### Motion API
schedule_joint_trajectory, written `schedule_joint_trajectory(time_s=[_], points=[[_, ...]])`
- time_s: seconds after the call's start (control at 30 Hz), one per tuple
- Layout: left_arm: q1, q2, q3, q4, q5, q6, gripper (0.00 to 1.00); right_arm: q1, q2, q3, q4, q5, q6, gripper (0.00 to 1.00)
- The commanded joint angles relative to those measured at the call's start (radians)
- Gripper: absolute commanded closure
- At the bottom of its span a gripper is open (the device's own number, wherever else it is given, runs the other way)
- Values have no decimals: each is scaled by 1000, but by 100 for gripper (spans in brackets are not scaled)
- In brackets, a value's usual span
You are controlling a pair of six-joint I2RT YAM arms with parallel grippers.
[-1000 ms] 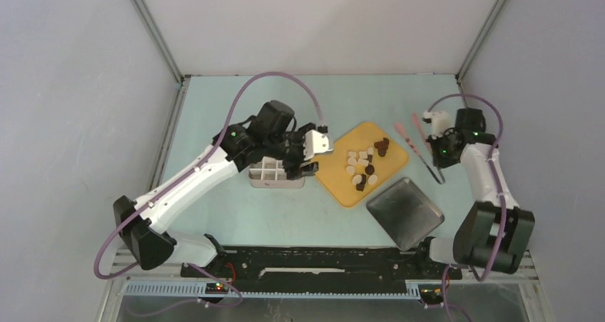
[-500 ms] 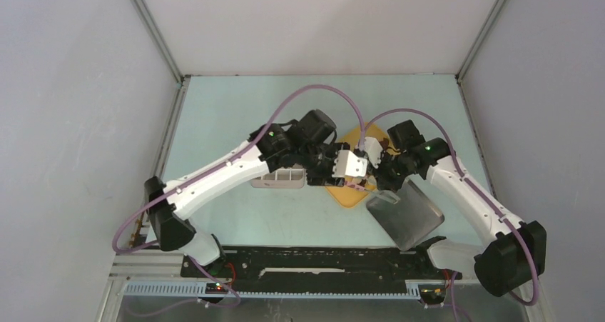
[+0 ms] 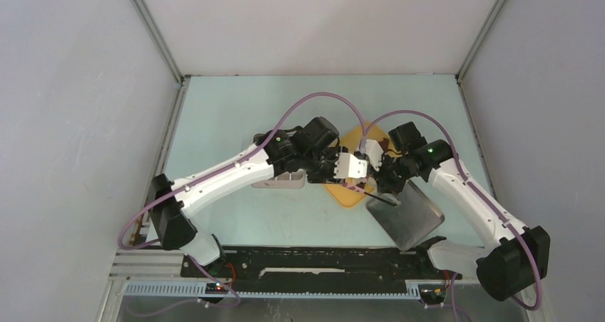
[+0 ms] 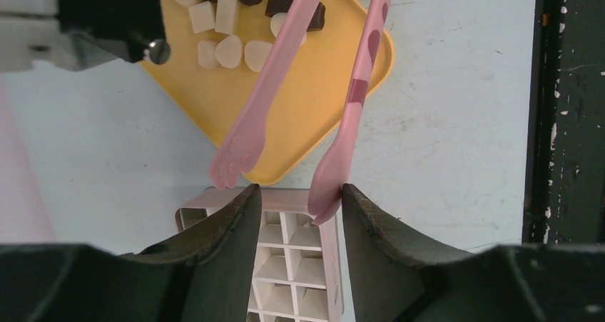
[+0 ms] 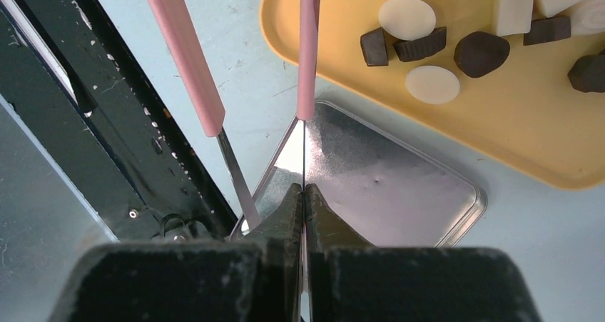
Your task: Pack the chocolate
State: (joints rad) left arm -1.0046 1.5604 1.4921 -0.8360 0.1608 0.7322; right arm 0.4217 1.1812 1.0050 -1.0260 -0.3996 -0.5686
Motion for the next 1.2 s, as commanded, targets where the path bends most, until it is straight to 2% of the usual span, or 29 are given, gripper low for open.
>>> schedule_joint_trajectory(time_s=[0.0,0.17,0.43,0.5,0.53,0.67,0.77,0.87,0.93,1.0,1.17], points=[[-6,16,7,-7,56,1,50,5,-43,13,-11,-18,-7,100],[-6,36,19,-83,166,25,57,4,-45,13,-4,-14,-4,100],[-6,27,0,-64,200,6,95,2,-43,14,-5,-35,3,100],[-3,9,-14,-52,225,4,100,-9,-53,13,-3,-62,13,98],[2,1,-27,-47,248,1,100,-18,-60,14,-6,-89,20,95],[67,-47,-74,-14,396,-28,100,-67,-123,41,-21,-198,49,60],[159,-80,-133,57,564,-118,100,-135,-195,63,4,-281,84,32],[241,-109,-203,145,773,-213,100,-227,-190,108,4,-445,101,18],[268,-129,-241,191,844,-246,100,-255,-178,112,12,-533,97,12],[279,-129,-249,187,887,-250,100,-241,-168,112,32,-567,65,11],[296,-98,-250,221,992,-318,100,-161,-128,112,22,-538,-58,11]])
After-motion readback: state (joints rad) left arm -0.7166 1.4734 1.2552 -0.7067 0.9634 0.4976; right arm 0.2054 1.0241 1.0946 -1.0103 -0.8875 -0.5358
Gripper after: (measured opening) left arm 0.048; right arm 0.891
